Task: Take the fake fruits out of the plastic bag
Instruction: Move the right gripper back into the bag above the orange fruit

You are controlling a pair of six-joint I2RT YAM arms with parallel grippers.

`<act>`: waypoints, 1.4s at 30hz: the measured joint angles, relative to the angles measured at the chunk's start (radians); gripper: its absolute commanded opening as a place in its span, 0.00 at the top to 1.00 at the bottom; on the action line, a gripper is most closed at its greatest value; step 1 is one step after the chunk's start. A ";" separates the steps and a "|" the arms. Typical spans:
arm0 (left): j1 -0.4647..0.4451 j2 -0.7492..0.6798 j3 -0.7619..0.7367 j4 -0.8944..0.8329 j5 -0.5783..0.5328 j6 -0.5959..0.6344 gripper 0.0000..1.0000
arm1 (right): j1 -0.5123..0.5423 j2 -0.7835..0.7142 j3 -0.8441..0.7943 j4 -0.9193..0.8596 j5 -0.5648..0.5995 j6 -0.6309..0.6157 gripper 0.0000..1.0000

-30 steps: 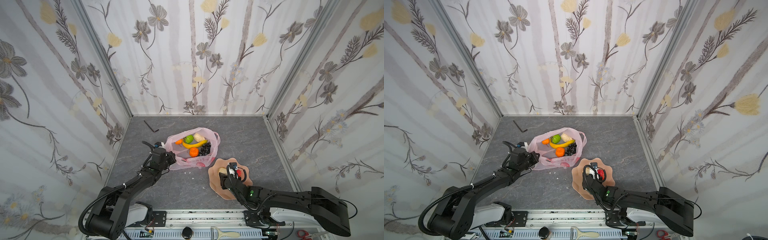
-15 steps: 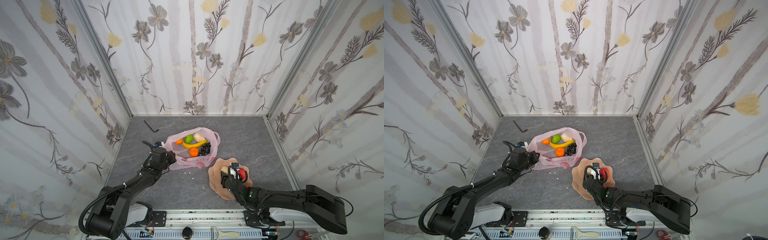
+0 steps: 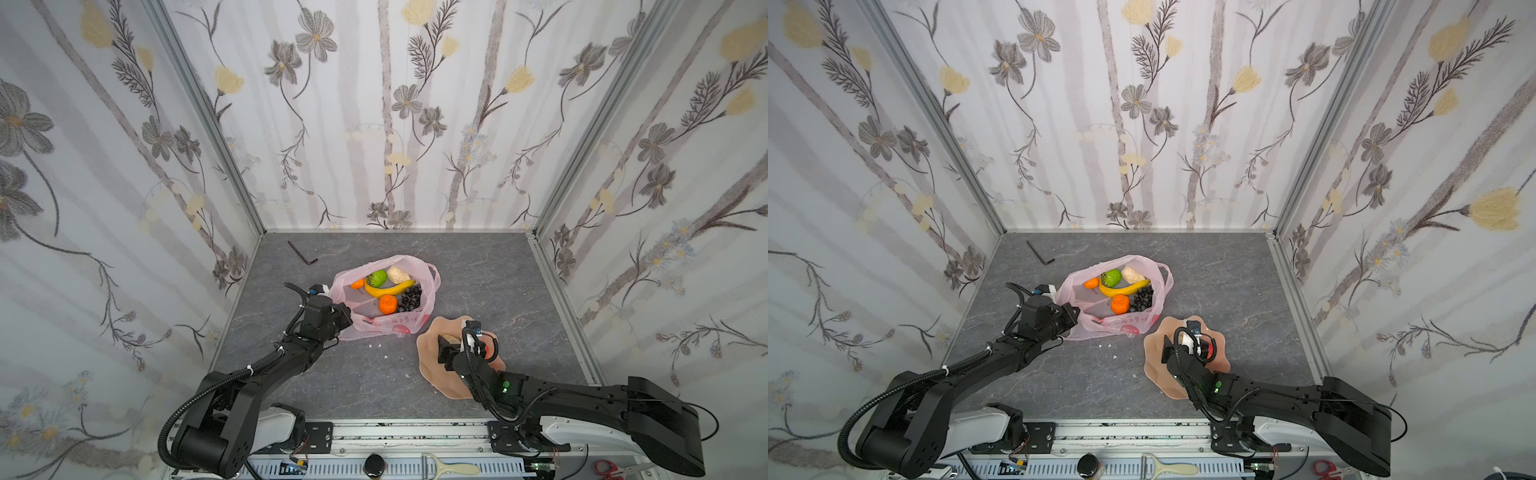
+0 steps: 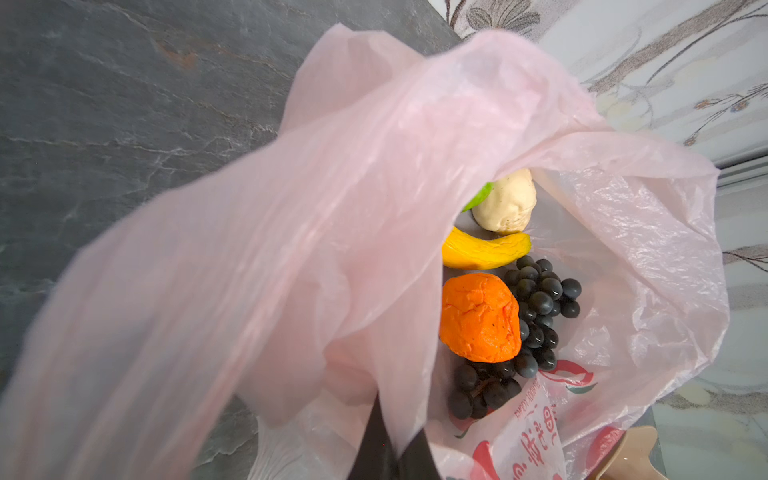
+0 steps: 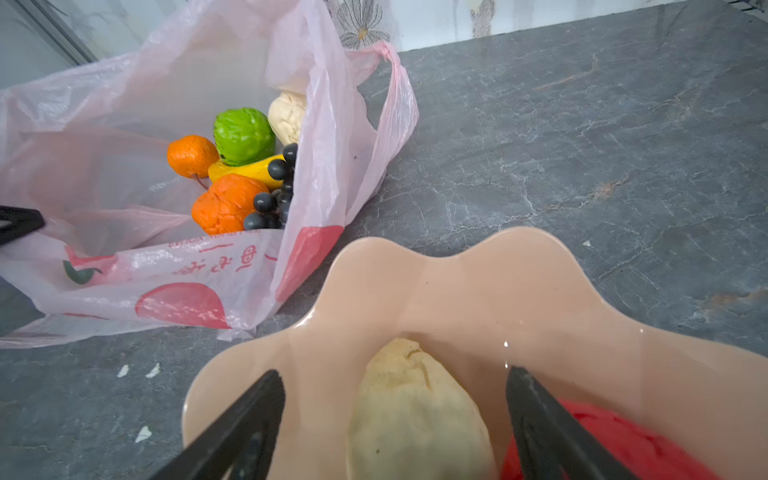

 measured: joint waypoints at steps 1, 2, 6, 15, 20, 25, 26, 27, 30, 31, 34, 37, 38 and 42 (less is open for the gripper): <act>0.000 0.001 0.000 0.000 0.001 0.000 1.00 | -0.004 -0.020 0.013 -0.010 -0.001 -0.008 0.19; 0.000 0.003 0.000 0.000 0.005 0.000 1.00 | -0.010 -0.033 0.026 -0.014 -0.003 -0.013 0.21; -0.003 0.029 0.002 0.007 0.021 0.001 1.00 | -0.060 -0.034 0.119 -0.060 -0.073 -0.040 0.24; -0.015 0.045 0.013 -0.031 0.024 -0.003 1.00 | -0.153 0.179 0.431 -0.123 -0.336 -0.105 0.32; -0.038 0.051 0.013 -0.058 0.023 -0.003 1.00 | -0.164 0.357 0.632 -0.173 -0.494 -0.158 0.35; -0.066 0.053 0.017 -0.076 0.016 -0.007 1.00 | -0.186 0.546 0.794 -0.238 -0.585 -0.200 0.38; -0.071 0.053 0.018 -0.076 0.014 -0.007 1.00 | -0.186 0.583 0.828 -0.256 -0.600 -0.210 0.39; -0.074 0.052 0.019 -0.079 0.013 -0.009 1.00 | -0.186 0.614 0.857 -0.273 -0.620 -0.221 0.39; -0.082 0.045 0.019 -0.083 -0.001 -0.014 1.00 | -0.185 0.714 0.945 -0.303 -0.649 -0.248 0.41; -0.084 0.043 0.019 -0.083 -0.002 -0.015 1.00 | -0.185 0.746 0.973 -0.329 -0.661 -0.256 0.41; -0.086 0.039 0.019 -0.083 -0.007 -0.024 1.00 | -0.187 0.818 1.031 -0.361 -0.664 -0.276 0.41; -0.089 0.037 0.018 -0.084 -0.012 -0.030 1.00 | -0.192 0.880 1.079 -0.401 -0.665 -0.286 0.39; -0.089 0.035 0.017 -0.084 -0.013 -0.030 1.00 | -0.193 0.895 1.090 -0.412 -0.665 -0.291 0.39; -0.089 0.030 0.011 -0.089 -0.021 -0.031 1.00 | -0.196 0.951 1.139 -0.452 -0.663 -0.301 0.39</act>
